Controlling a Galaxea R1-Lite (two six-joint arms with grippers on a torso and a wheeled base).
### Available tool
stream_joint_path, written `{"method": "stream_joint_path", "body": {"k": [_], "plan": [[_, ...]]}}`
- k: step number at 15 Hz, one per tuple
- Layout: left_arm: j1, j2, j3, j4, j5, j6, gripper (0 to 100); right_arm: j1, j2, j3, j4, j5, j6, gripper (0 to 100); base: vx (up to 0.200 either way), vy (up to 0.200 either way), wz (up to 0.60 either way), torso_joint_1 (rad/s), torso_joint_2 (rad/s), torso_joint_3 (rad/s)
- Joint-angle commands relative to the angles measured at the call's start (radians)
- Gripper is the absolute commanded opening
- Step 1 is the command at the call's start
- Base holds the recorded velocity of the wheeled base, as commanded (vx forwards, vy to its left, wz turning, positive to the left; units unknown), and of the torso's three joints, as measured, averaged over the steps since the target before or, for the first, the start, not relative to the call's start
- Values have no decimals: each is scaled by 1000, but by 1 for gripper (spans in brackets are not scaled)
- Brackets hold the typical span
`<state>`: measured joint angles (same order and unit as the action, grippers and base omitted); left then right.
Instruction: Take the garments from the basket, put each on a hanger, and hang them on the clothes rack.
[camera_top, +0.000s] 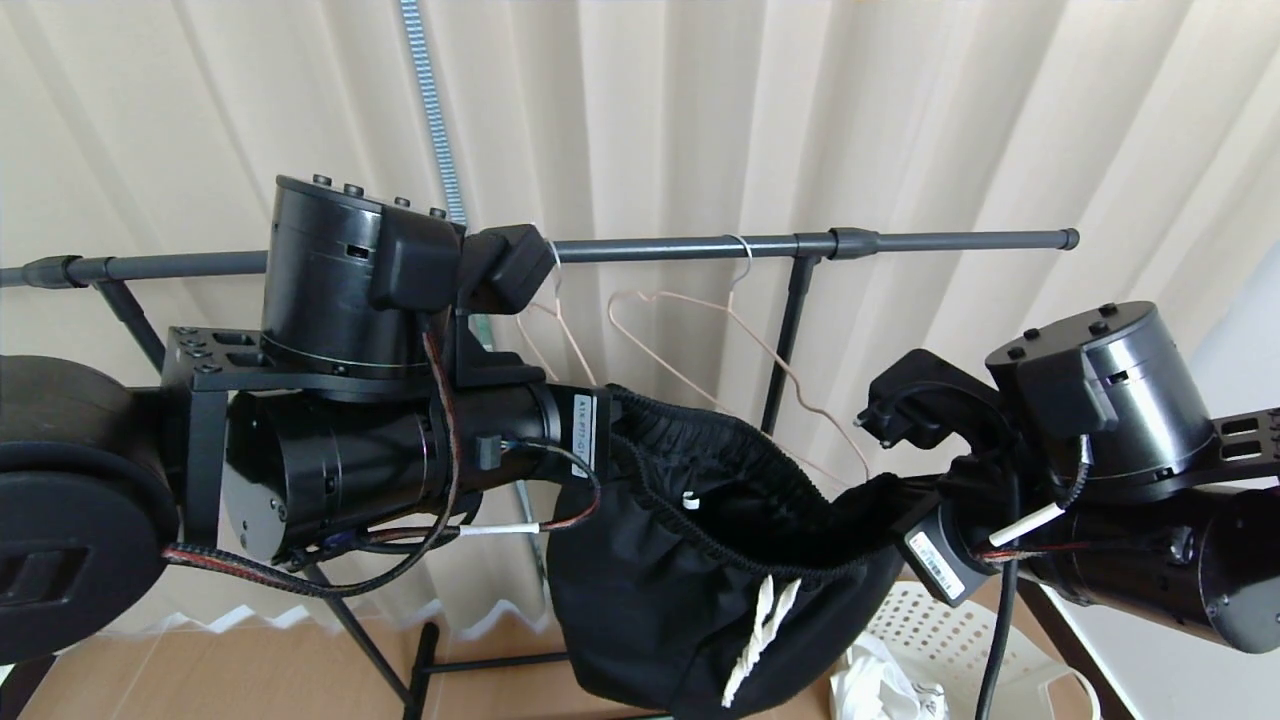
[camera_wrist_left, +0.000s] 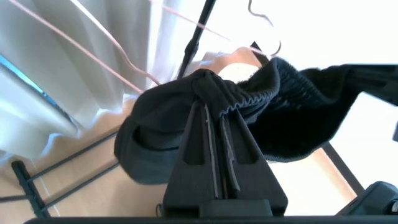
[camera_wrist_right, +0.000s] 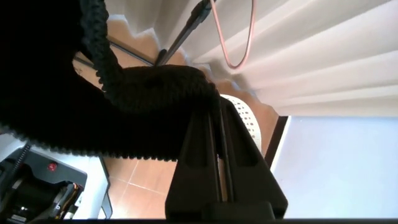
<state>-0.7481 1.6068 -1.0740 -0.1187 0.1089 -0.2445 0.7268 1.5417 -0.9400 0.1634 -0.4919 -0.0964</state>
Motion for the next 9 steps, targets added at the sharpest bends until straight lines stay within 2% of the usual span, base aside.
{"method": "stream_joint_path", "body": {"k": [1,5,7,9], "plan": [[0,-8,-32,-1,2,5,0,0,1,21,-2,1,-14,100,0,0,0,0,0,0],[-5,2,-70,-1,2,5,0,65,24,70,-12,16,-34,100,0,0,0,0,0,0],[-5,2,-67,-1,2,5,0,95,37,79,-21,69,-34,100,0,0,0,0,0,0],[-5,-2,-58,1,3,5,0,106,29,132,-143,207,-34,100,0,0,0,0,0,0]]}}
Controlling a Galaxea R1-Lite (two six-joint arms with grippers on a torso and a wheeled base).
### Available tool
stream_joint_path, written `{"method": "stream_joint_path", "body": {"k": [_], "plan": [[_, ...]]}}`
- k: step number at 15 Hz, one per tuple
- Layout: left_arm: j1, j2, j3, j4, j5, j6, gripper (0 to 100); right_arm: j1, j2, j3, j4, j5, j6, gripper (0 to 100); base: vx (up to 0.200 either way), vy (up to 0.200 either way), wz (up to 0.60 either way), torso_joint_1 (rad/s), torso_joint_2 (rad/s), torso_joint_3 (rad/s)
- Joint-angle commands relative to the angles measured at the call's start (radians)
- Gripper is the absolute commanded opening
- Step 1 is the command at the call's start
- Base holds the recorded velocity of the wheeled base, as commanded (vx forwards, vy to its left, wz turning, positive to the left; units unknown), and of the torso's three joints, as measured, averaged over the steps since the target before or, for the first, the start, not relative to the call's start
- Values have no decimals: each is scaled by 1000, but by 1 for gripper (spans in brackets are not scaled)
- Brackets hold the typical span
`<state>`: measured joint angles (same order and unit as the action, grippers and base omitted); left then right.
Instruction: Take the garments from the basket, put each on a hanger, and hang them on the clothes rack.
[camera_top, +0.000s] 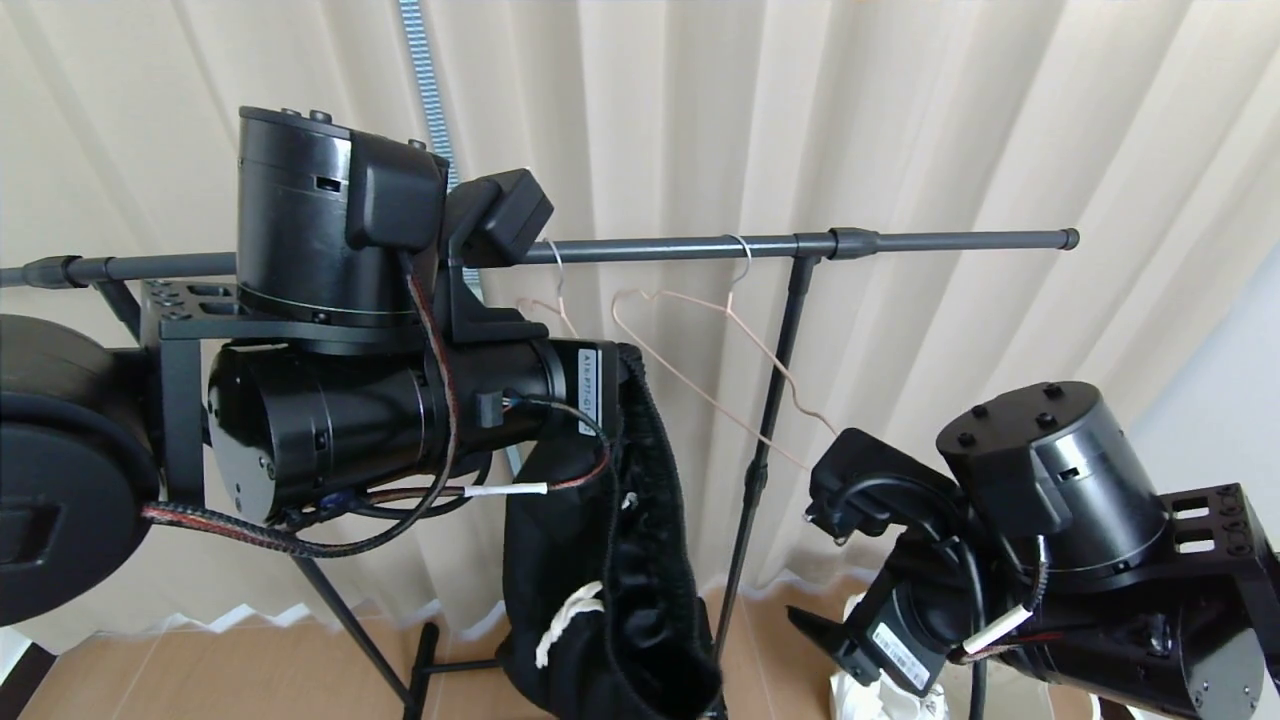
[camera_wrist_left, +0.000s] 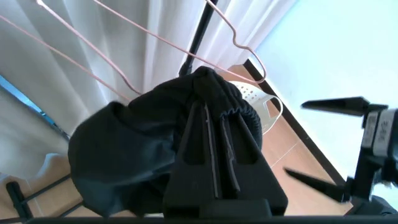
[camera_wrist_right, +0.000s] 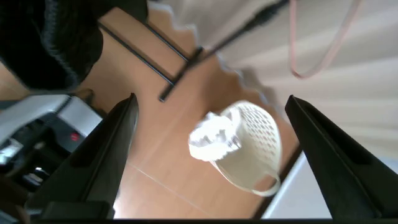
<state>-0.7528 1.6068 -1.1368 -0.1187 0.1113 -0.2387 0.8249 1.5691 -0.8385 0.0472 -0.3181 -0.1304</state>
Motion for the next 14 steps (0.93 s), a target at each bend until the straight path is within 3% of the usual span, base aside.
{"method": "stream_joint_path", "body": {"k": [1,2,4,7,10,14], "plan": [[0,-4,9,1,4,-1,0,8,-3,50,-75,73,0,100,0,0,0,0,0,0],[0,-10,17,1,7,-1,0,8,-23,90,-182,162,2,100,0,0,0,0,0,0],[0,-11,23,1,7,-1,0,8,-35,111,-282,234,9,100,0,0,0,0,0,0],[0,-10,22,-1,7,1,0,40,-23,107,-365,261,141,100,0,0,0,0,0,0],[-2,-7,22,-1,7,1,0,56,54,93,-458,232,180,100,0,0,0,0,0,0],[-19,-4,12,-1,7,1,0,85,152,81,-534,88,201,100,0,0,0,0,0,0]]}}
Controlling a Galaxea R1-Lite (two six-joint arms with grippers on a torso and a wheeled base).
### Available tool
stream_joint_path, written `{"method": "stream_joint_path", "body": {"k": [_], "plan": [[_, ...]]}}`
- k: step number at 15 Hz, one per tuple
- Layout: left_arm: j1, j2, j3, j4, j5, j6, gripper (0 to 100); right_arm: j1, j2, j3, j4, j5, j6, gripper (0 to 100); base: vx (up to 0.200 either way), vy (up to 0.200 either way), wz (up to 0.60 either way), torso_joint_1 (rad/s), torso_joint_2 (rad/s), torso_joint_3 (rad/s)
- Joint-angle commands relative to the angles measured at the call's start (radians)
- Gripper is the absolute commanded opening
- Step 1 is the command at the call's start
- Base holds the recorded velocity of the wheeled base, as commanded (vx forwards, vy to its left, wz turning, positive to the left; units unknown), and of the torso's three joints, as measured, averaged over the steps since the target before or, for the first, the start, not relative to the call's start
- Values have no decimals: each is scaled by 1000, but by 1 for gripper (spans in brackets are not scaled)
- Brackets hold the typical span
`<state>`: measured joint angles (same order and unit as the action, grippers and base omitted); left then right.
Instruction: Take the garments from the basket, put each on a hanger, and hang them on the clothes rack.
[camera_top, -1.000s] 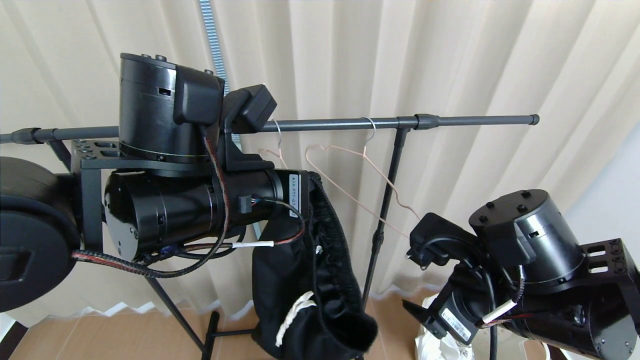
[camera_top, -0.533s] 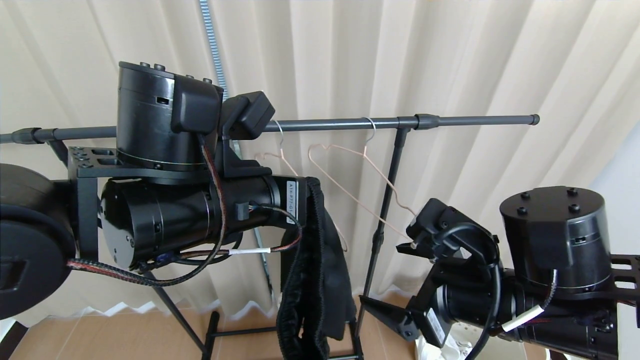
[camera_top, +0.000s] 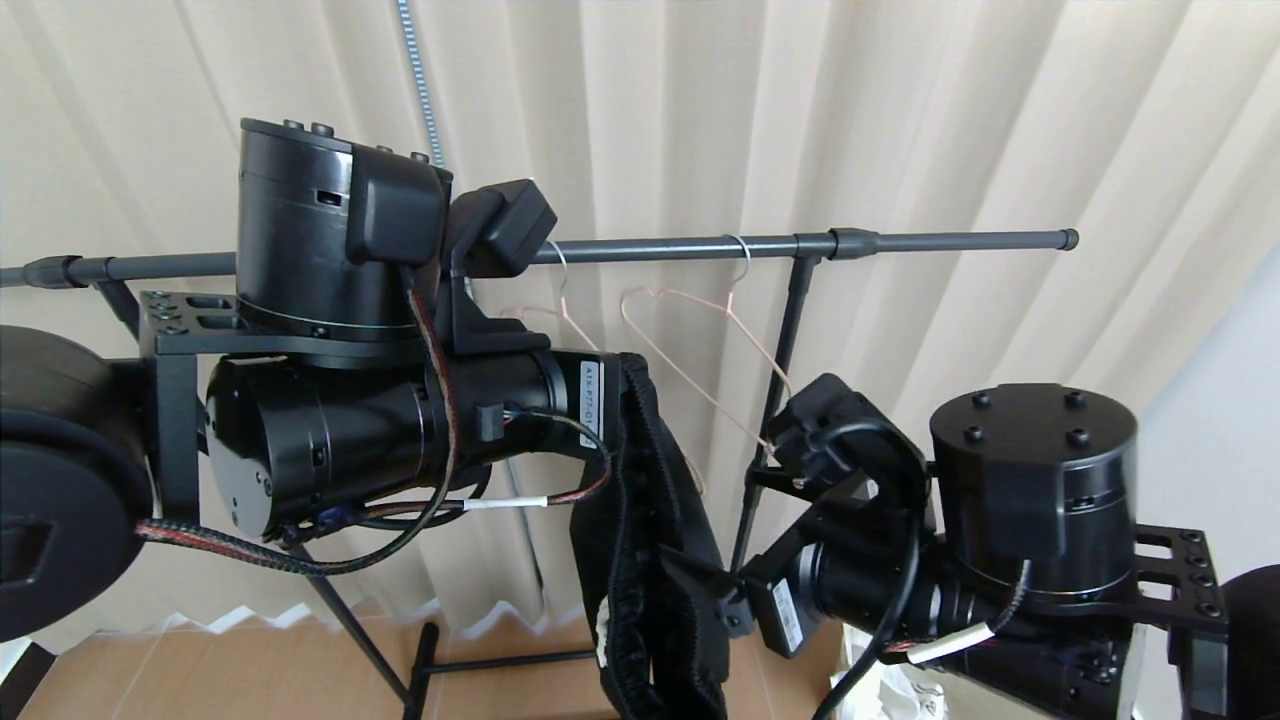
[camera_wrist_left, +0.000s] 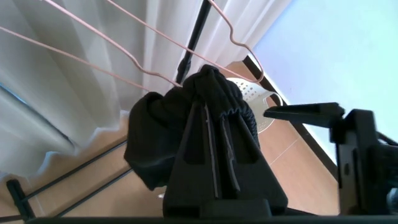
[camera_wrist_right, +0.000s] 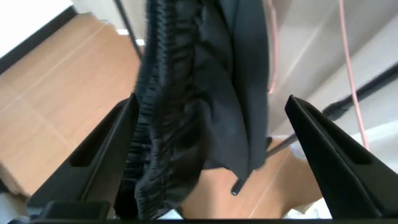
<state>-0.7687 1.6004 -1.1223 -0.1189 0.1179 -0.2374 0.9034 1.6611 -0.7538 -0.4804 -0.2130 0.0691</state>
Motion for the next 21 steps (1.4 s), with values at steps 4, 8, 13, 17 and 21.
{"method": "stream_joint_path", "body": {"k": [4,8,13,17,21], "plan": [[-3,-2,-1,-1,0,0,0,6,132,2,-4,-65,-9,100,0,0,0,0,0,0],[2,-17,7,1,0,-2,0,-4,161,48,-4,-74,-103,100,0,0,0,0,0,0],[2,-20,15,2,0,-2,0,-35,149,96,-9,-68,-186,0,0,0,0,0,0,0],[3,-27,27,4,-1,-3,0,-78,144,77,-10,-72,-184,0,0,0,0,0,0,0],[11,-88,130,13,-12,1,0,-244,42,45,-14,-62,-213,0,0,0,0,0,0,0]]}}
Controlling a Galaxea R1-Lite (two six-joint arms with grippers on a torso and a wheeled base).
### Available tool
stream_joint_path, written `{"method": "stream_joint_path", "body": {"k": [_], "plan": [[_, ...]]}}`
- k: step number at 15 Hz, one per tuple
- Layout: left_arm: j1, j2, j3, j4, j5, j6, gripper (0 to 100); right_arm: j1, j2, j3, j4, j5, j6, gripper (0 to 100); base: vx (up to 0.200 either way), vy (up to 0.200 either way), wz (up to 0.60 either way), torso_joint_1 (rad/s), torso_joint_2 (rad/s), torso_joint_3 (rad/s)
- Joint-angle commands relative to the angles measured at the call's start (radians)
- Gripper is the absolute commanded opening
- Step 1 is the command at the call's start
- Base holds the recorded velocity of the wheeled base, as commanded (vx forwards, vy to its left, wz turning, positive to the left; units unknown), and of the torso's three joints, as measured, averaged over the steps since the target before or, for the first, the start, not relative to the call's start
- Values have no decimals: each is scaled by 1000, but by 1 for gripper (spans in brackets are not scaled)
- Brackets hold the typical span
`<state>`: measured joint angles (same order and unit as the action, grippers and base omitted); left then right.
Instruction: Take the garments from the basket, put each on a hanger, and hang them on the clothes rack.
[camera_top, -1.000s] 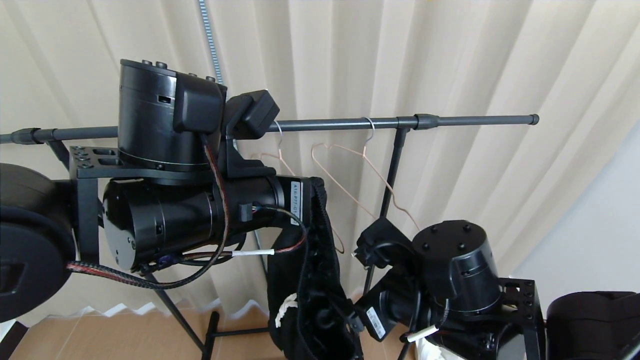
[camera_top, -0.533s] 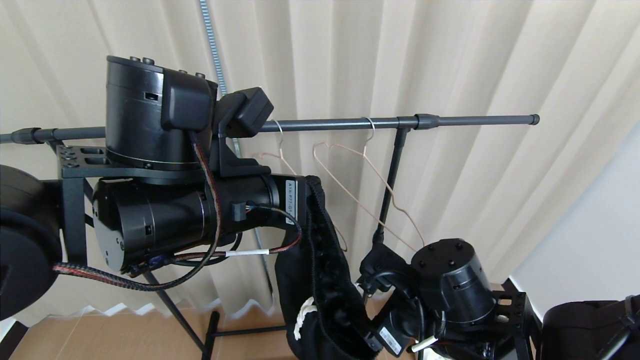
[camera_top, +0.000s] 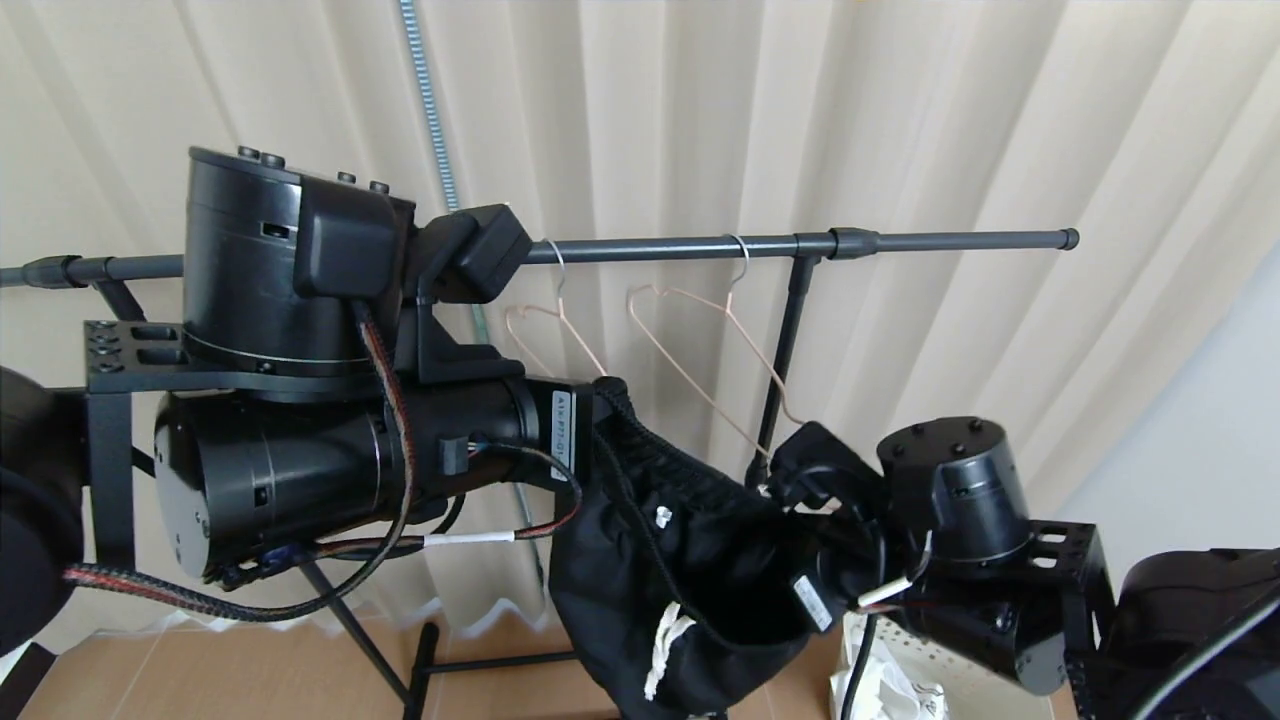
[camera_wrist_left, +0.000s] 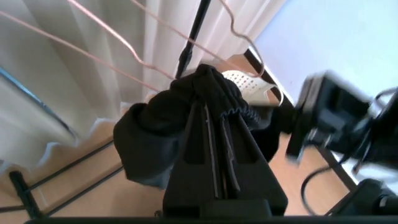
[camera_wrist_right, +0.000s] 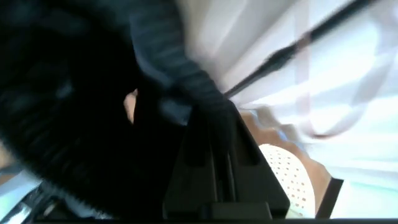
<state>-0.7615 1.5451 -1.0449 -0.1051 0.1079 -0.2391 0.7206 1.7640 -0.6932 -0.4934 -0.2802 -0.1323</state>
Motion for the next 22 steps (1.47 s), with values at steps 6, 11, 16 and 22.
{"method": "stream_joint_path", "body": {"k": [6,11,16,22], "plan": [[-9,-60,259,-10,-4,61,0,-136,-136,-34,3,12,-24,0,0,0,0,0,0,0],[-29,-60,284,-13,-4,60,100,-136,-138,-32,1,12,-26,0,0,0,0,0,0,0],[18,-11,250,-18,9,54,100,-130,-138,-23,3,10,-26,0,0,0,0,0,0,0],[134,191,86,-24,138,32,100,-90,-138,-11,3,4,-27,0,0,0,0,0,0,0]]}}
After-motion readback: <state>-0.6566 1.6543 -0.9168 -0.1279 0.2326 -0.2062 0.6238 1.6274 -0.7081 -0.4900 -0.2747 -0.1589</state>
